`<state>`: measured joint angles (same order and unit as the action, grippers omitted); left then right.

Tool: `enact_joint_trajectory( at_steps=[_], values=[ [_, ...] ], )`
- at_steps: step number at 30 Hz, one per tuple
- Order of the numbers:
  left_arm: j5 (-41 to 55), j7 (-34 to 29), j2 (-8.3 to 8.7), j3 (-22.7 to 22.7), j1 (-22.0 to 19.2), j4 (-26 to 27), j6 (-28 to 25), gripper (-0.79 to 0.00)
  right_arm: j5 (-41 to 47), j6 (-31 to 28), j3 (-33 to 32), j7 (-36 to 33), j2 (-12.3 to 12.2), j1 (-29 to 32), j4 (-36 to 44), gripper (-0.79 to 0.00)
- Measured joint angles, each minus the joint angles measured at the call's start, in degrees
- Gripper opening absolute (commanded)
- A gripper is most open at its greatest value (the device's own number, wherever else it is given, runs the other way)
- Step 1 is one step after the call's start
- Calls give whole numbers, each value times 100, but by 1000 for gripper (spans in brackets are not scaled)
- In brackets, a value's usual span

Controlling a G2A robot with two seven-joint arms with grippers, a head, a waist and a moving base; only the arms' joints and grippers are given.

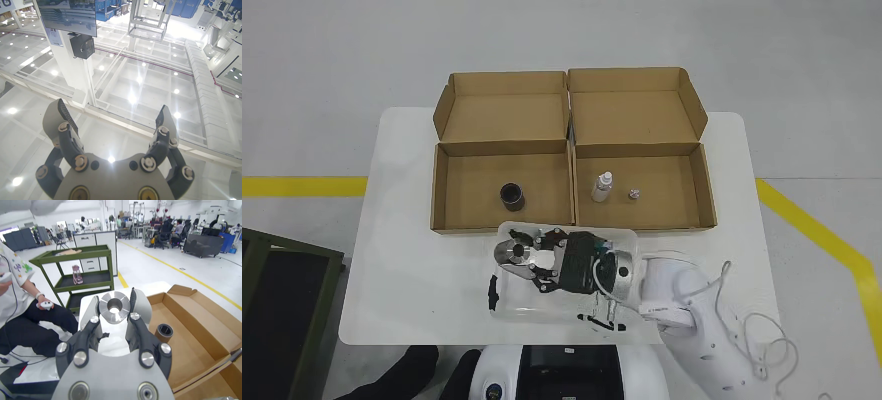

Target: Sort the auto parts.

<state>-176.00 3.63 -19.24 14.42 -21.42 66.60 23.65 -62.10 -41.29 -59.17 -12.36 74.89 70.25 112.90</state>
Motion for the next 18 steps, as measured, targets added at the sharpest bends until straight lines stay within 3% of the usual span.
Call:
enact_joint_trajectory(
  at_steps=[12, 18],
  values=[
    [0, 0, 0, 0, 0, 0, 0, 0, 1027, 186, -377, 914, -2, -75, 343, -785],
    [0, 0, 0, 0, 0, 0, 0, 0, 1647, 169, -502, 919, -15, -115, 350, -785]
  ],
)
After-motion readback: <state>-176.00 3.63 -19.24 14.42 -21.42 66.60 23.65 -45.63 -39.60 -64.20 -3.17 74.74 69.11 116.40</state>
